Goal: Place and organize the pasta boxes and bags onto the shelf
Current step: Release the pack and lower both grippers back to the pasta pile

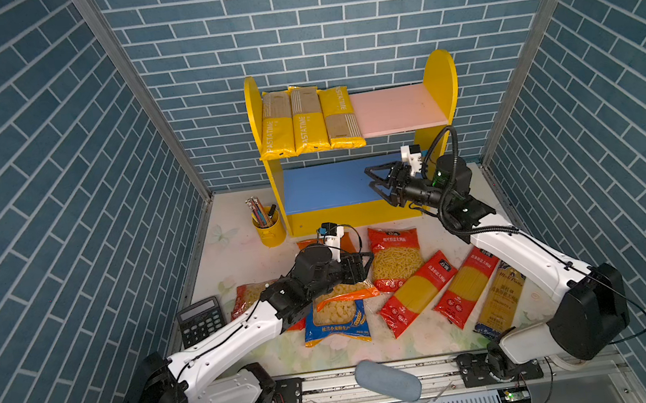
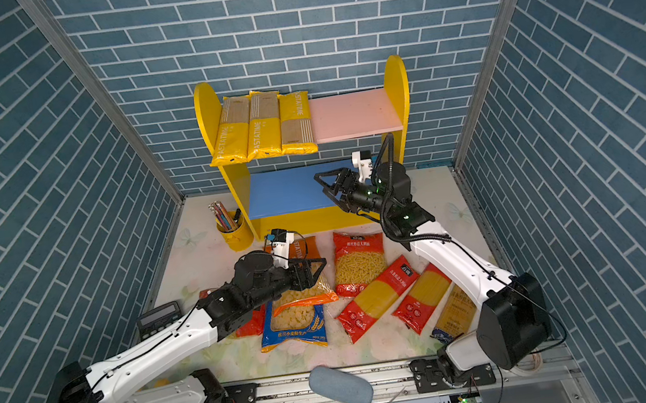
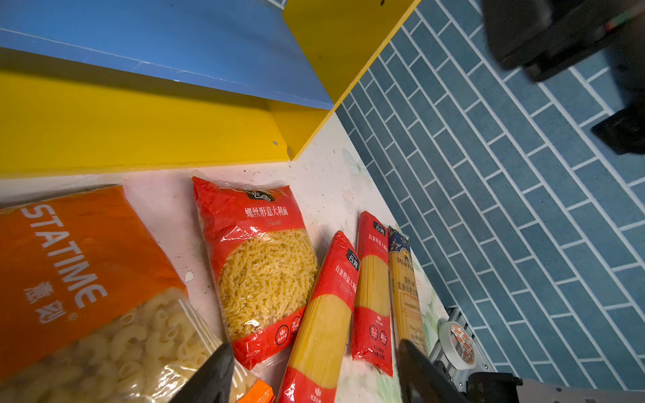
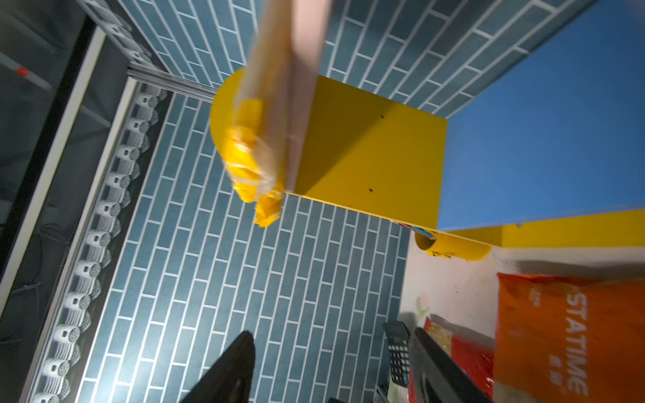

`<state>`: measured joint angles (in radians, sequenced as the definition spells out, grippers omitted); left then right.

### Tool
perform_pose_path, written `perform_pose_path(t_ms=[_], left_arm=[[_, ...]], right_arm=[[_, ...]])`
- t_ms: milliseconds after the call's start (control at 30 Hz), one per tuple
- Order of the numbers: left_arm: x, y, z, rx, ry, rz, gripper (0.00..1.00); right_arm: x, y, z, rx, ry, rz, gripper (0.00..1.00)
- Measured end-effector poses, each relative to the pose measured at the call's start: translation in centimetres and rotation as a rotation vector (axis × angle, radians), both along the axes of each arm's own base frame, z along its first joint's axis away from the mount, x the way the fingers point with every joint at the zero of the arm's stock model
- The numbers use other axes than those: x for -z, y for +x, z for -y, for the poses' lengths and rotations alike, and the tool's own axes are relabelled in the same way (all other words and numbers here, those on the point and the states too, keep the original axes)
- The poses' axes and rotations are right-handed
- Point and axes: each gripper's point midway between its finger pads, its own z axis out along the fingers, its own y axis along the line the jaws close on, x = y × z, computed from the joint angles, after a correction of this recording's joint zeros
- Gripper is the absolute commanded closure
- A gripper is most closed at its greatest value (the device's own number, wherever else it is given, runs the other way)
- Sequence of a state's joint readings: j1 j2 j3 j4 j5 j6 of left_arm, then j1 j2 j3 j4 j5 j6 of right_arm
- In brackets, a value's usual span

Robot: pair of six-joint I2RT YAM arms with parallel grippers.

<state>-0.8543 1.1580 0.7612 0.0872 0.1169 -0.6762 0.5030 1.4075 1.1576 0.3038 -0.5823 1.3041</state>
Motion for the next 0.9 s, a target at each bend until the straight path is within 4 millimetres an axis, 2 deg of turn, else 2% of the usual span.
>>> perform_pose_path(t_ms=[200, 367, 467, 567, 667, 900], left_arm=[[1.8, -0.4, 1.4, 0.038, 0.064, 0.0, 0.26], [3.5, -0.7, 2.2, 0.058, 0.105, -0.017, 0.26], [4.4, -1.2, 2.8, 0.076, 0.119, -0.024, 0.26], [5.1, -1.6, 3.4, 0.094, 0.132, -0.032, 0.26], [5.9, -2.0, 3.9, 0.107, 0.146, -0.04, 0.26], [6.8, -2.3, 4.1, 0.102, 0.159, -0.048, 0.26]], right_arm=[[8.2, -1.9, 1.4, 0.031, -0.085, -0.139, 0.32], [15.2, -4.6, 3.6, 0.086, -0.168, -0.253, 0.32], [18.3, -6.0, 4.5, 0.113, -0.217, -0.305, 0.32], [20.4, -6.9, 5.2, 0.139, -0.257, -0.343, 0.33], [21.7, -7.3, 5.9, 0.166, -0.282, -0.363, 0.33], [22.6, -7.4, 6.7, 0.208, -0.317, -0.384, 0.34]])
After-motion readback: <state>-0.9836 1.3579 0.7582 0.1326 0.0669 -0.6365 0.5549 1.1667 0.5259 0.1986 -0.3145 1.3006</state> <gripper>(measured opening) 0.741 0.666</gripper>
